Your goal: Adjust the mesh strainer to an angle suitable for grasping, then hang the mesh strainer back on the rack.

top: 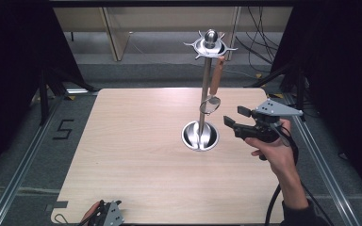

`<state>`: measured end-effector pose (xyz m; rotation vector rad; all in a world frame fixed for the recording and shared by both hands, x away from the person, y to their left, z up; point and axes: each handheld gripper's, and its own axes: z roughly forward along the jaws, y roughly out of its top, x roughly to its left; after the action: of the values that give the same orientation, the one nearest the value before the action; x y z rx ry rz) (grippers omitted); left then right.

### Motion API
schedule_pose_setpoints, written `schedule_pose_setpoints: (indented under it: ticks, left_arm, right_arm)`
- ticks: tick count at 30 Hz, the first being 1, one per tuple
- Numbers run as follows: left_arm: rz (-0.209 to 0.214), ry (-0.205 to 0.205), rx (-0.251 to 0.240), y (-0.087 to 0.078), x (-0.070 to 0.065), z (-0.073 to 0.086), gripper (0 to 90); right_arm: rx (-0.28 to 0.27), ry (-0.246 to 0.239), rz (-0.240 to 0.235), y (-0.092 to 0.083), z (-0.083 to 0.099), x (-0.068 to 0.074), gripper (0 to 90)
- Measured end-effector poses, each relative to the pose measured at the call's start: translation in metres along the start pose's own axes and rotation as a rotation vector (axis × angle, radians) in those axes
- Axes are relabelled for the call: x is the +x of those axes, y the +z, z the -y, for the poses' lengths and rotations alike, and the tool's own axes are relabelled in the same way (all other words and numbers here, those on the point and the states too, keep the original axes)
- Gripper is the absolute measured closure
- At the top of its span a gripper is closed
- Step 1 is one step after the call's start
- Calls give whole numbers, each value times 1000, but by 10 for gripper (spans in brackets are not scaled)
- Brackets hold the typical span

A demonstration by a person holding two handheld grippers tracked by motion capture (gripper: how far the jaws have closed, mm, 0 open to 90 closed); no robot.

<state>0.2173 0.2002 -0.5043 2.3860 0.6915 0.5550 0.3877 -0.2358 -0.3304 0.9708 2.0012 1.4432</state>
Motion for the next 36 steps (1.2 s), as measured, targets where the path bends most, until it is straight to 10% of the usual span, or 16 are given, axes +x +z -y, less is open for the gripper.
schedule_pose_setpoints:
  ticks: [36]
  left_arm:
    - [0, 5, -14, 0, -2, 0, 168]
  right_arm:
    - [233, -23, -36, 19, 52, 13, 352]
